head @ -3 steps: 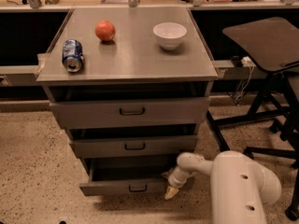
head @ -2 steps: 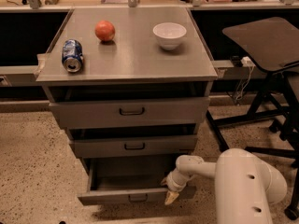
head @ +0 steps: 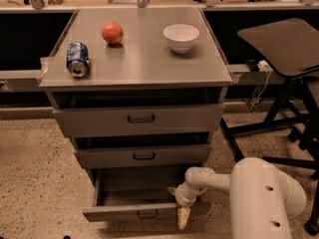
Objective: Open bottom drawer
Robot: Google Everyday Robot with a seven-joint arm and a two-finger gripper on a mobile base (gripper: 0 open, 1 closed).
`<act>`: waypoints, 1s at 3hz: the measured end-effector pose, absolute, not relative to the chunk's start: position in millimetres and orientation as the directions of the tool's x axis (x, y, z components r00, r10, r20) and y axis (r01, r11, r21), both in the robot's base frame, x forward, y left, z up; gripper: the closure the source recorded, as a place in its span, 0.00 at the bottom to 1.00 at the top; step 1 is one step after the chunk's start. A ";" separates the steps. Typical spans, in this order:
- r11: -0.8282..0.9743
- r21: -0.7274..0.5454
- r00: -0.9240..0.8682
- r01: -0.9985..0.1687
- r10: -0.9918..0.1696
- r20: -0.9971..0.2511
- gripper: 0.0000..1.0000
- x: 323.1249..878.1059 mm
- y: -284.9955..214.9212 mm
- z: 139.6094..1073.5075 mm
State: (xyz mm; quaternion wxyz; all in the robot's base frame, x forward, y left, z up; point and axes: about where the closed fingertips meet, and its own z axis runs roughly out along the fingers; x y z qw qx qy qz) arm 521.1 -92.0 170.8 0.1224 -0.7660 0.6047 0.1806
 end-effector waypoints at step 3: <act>-0.218 0.124 0.141 -0.968 -0.883 -0.448 0.42 475.2 -98.3 154.1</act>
Offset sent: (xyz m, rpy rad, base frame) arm -0.0864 -0.0110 -0.0211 0.0175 0.1594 -0.0261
